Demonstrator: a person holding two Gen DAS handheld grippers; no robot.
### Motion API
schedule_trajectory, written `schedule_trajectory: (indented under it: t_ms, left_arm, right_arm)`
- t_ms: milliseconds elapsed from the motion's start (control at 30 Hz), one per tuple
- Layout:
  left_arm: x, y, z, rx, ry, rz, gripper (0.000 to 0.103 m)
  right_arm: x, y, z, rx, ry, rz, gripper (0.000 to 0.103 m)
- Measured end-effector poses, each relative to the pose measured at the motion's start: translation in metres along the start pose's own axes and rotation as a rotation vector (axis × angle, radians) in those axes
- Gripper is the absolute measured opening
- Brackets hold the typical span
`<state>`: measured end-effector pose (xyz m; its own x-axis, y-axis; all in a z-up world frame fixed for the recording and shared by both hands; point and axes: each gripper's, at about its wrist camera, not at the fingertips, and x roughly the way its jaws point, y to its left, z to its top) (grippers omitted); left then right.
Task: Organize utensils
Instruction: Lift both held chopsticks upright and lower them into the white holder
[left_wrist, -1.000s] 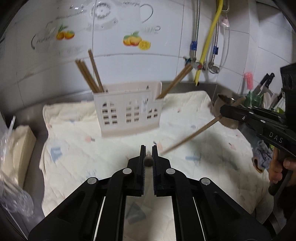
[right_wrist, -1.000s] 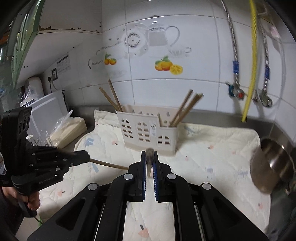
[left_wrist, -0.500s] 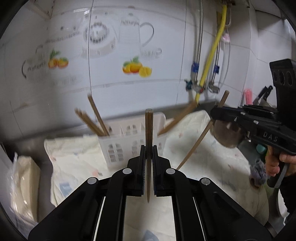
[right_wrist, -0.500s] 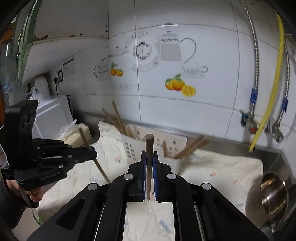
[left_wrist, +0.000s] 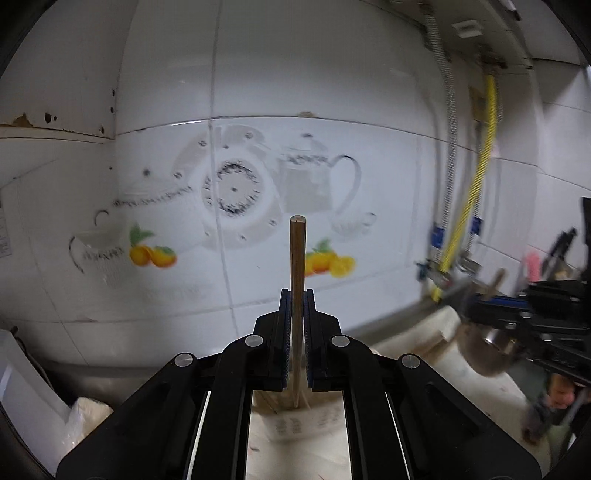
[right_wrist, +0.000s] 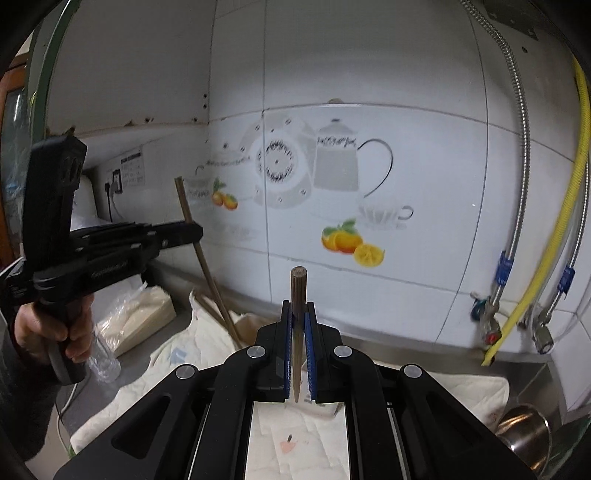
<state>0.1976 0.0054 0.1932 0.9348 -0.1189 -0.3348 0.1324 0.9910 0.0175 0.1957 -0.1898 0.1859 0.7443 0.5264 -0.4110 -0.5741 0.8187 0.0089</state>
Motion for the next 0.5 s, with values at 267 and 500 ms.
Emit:
schedule_trajectory:
  t_ms: [267,500]
  left_arm:
    - [0.047,0.017,-0.031,-0.091,0.091,-0.016,0.005]
    - [0.063,0.026,-0.057,-0.132,0.162,-0.037,0.005]
  right_arm:
    - [0.011,-0.007,0.013,-0.016,-0.034,-0.044,0.006]
    - [0.04,-0.017,0.004,0.012,-0.001,-0.064,0.006]
